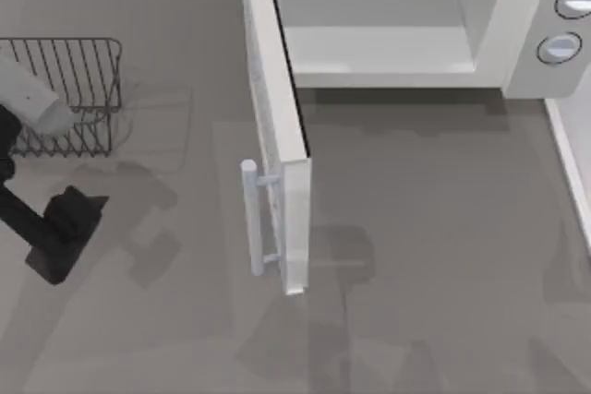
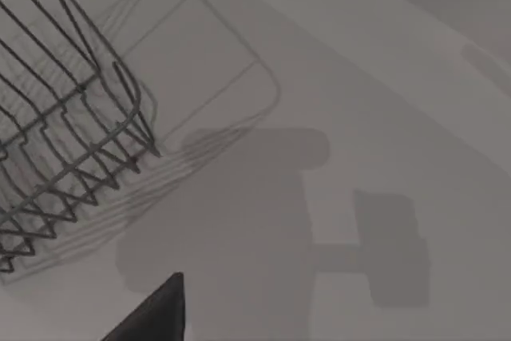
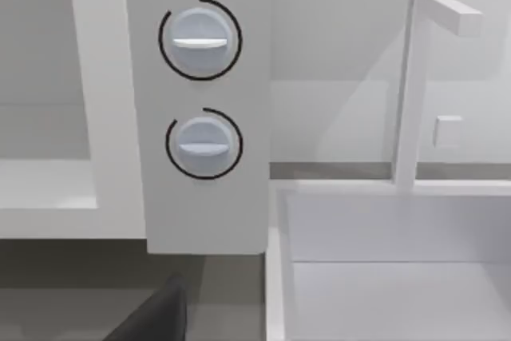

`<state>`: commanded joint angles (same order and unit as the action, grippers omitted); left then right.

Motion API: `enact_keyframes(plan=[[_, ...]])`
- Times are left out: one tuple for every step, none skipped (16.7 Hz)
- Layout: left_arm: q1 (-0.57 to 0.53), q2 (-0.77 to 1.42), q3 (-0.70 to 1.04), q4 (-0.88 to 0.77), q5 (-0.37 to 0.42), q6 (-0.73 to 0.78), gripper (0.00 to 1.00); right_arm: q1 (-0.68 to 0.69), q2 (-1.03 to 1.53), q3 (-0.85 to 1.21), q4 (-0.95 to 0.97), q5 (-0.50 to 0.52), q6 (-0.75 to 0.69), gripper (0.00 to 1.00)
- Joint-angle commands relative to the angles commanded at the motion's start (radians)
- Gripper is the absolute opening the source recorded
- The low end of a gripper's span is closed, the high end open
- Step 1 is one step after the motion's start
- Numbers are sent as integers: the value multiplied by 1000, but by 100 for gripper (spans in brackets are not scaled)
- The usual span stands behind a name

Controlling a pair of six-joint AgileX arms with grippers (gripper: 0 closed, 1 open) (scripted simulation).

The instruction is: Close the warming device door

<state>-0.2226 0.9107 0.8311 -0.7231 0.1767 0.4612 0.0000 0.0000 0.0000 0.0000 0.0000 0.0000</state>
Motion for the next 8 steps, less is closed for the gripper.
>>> enact_keyframes(plan=[[-18,89,87,-74,19,43,100,0,0,0,0,0,0,100],[-36,177,176,-148,38,86,100,0,0,0,0,0,0,100],[-53,262,266,-221,58,127,100,0,0,0,0,0,0,100],[-68,345,356,-292,79,168,100,0,0,0,0,0,0,100],[-83,424,448,-360,99,207,100,0,0,0,0,0,0,100],[-97,499,539,-424,119,244,100,0,0,0,0,0,0,100],[-110,568,629,-483,139,280,100,0,0,0,0,0,0,100],[-121,630,716,-536,158,314,100,0,0,0,0,0,0,100]])
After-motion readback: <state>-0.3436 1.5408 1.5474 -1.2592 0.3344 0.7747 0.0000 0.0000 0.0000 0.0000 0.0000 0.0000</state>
